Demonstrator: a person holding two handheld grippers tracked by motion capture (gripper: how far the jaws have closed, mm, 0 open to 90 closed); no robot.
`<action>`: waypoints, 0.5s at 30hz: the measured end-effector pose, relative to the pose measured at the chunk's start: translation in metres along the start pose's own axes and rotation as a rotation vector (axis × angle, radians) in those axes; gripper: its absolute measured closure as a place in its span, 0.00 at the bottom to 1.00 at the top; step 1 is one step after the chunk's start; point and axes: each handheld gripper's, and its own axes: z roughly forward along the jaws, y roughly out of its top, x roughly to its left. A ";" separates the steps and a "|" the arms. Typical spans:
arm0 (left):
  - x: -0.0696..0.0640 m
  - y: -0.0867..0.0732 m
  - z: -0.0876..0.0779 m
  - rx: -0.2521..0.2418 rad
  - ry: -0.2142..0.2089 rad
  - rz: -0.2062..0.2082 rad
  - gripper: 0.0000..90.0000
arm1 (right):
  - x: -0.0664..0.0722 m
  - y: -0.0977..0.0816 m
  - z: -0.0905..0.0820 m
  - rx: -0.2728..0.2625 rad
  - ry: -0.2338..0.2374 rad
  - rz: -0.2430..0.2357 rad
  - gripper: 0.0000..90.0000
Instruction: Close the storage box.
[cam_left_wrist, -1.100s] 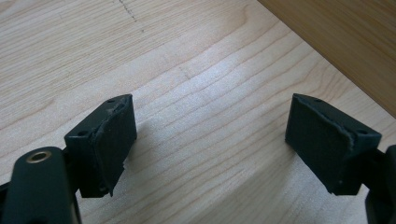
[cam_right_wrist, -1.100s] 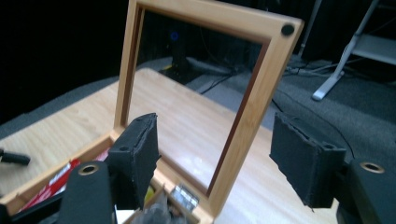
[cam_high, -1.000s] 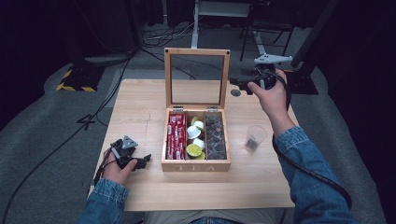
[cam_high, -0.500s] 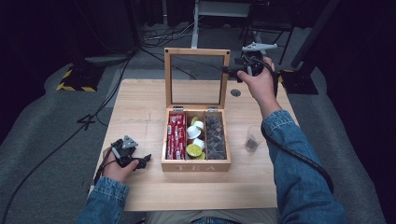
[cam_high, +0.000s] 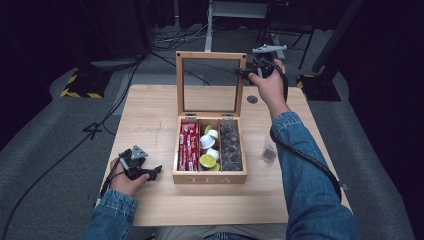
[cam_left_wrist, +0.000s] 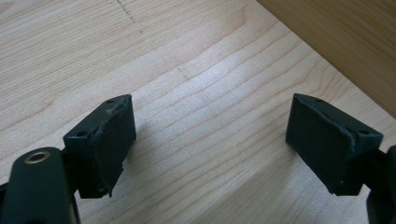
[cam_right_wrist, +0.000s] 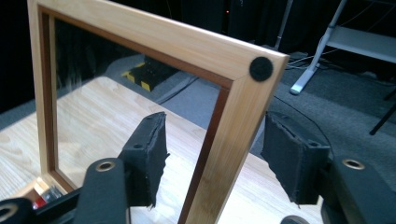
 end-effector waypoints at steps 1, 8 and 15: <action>0.000 0.000 0.000 0.000 -0.001 0.000 0.18 | -0.001 0.000 0.001 -0.003 0.000 0.011 0.46; 0.000 0.000 0.000 0.001 -0.001 0.001 0.18 | -0.006 0.003 0.004 -0.012 -0.031 0.021 0.48; 0.000 0.000 0.000 0.001 -0.001 0.000 0.18 | -0.006 0.005 0.008 -0.016 -0.015 0.021 0.57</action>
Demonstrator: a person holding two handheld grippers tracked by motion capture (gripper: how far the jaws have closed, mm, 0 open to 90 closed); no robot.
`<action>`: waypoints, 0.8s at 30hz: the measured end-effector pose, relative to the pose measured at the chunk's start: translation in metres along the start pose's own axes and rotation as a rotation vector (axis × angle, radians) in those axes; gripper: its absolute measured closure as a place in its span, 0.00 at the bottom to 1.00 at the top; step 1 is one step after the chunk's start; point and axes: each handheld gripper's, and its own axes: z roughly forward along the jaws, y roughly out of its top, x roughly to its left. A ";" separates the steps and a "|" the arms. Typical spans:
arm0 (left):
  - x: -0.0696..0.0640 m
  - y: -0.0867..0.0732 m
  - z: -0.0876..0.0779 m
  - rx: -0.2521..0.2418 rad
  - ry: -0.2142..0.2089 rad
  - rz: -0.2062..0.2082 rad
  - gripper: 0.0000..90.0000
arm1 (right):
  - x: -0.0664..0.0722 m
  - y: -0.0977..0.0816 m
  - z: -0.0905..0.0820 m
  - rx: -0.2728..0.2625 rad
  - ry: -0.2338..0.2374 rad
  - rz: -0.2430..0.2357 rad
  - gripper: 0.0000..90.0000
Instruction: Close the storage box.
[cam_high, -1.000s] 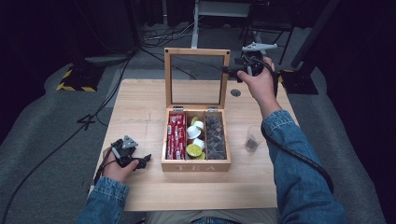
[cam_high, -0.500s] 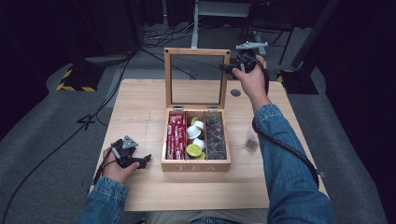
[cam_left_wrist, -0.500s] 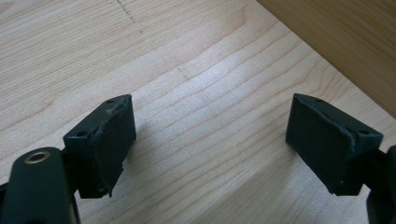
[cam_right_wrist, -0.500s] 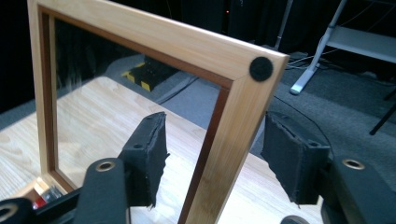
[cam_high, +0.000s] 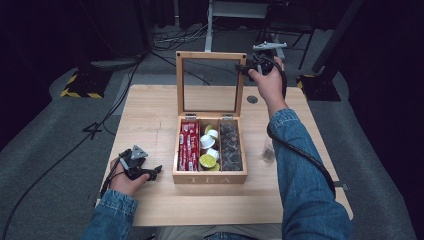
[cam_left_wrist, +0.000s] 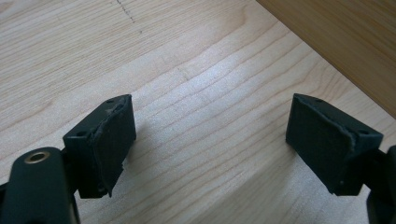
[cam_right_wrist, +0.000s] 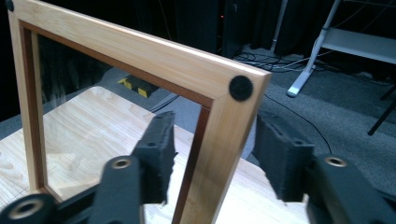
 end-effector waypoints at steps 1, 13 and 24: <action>0.000 0.000 0.000 0.000 -0.001 0.000 0.18 | 0.001 0.000 0.000 0.003 0.001 -0.006 0.58; 0.000 0.000 0.000 0.000 -0.003 0.002 0.18 | 0.007 -0.001 -0.021 -0.028 0.034 -0.019 0.59; 0.000 0.002 0.002 -0.001 -0.005 0.005 0.18 | 0.021 -0.007 -0.059 -0.030 0.112 -0.074 0.62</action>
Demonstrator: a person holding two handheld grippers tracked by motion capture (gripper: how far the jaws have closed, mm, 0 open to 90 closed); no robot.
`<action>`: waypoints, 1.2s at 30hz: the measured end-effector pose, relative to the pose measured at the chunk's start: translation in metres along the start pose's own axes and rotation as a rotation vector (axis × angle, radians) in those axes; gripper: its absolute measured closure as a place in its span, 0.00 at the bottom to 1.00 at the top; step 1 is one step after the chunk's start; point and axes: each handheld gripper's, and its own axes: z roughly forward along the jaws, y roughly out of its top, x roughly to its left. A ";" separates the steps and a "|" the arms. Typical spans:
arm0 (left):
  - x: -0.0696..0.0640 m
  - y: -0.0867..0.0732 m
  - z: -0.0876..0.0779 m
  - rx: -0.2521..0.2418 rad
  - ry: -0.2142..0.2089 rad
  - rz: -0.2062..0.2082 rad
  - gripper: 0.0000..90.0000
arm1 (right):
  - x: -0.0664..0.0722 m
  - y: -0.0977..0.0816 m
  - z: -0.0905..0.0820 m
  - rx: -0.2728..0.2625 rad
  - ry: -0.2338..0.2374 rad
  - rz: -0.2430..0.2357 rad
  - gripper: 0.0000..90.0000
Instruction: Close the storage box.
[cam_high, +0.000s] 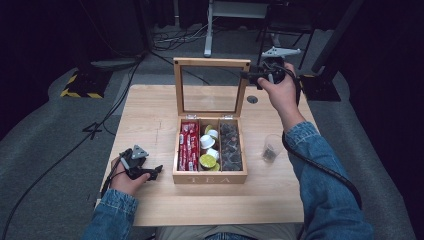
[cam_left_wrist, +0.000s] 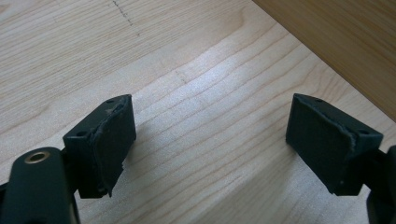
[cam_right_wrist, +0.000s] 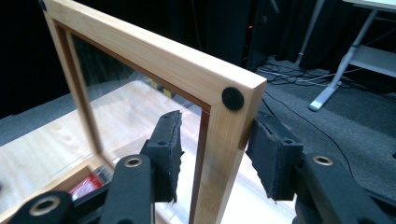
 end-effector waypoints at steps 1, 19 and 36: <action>0.000 0.000 0.000 0.001 -0.001 0.002 0.18 | 0.001 0.000 -0.003 0.001 0.006 -0.005 0.63; 0.000 0.001 0.000 0.001 0.000 0.001 0.18 | 0.021 -0.015 -0.042 0.001 0.079 -0.029 0.73; 0.000 0.001 0.000 0.000 0.000 0.001 0.18 | 0.049 -0.037 -0.057 0.059 0.120 -0.100 0.66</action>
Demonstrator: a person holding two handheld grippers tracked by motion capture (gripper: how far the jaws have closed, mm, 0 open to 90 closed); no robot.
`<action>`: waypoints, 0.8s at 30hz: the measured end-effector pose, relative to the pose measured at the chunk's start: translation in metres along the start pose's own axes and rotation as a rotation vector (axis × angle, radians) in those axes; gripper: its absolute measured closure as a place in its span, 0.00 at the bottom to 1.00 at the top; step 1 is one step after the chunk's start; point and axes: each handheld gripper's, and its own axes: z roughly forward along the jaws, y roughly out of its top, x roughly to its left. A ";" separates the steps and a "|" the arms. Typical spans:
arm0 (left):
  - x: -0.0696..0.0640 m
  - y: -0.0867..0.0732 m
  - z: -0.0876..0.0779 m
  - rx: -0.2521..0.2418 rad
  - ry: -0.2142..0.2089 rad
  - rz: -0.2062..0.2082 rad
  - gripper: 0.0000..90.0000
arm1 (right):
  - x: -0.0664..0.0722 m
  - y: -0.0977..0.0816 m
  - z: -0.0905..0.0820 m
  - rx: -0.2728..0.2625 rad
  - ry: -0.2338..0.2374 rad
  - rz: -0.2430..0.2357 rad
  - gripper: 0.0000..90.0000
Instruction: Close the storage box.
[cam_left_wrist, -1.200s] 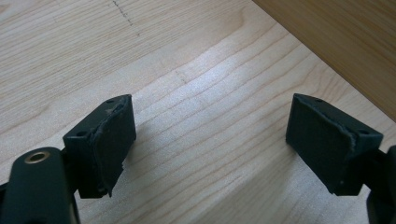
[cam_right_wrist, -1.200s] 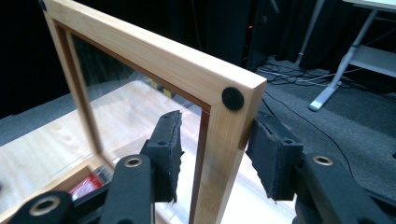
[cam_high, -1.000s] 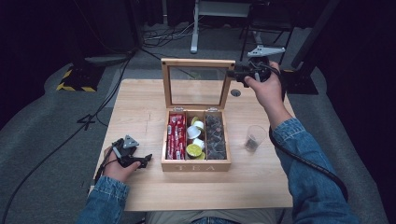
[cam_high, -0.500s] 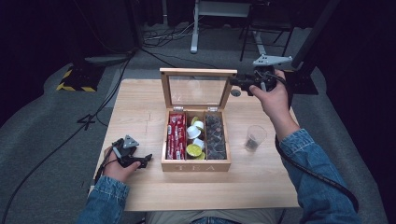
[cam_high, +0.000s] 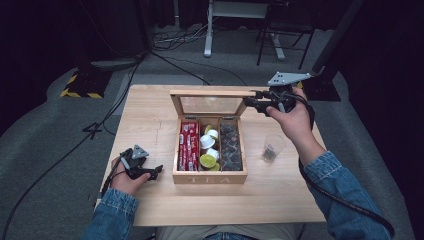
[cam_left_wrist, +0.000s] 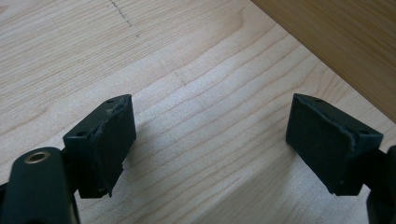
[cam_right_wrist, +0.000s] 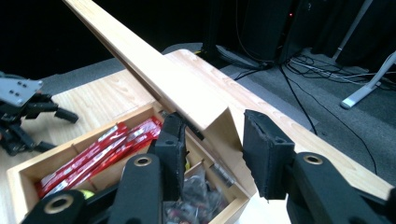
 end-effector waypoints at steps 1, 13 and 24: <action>0.000 0.000 0.000 0.000 -0.001 0.000 0.18 | 0.002 -0.002 -0.001 0.003 0.002 -0.003 0.66; 0.000 0.000 0.000 0.001 0.001 0.001 0.18 | 0.024 -0.021 -0.009 0.036 0.008 -0.057 0.61; 0.000 0.000 0.000 0.000 -0.001 -0.001 0.18 | 0.039 -0.037 -0.012 0.059 0.020 -0.068 0.56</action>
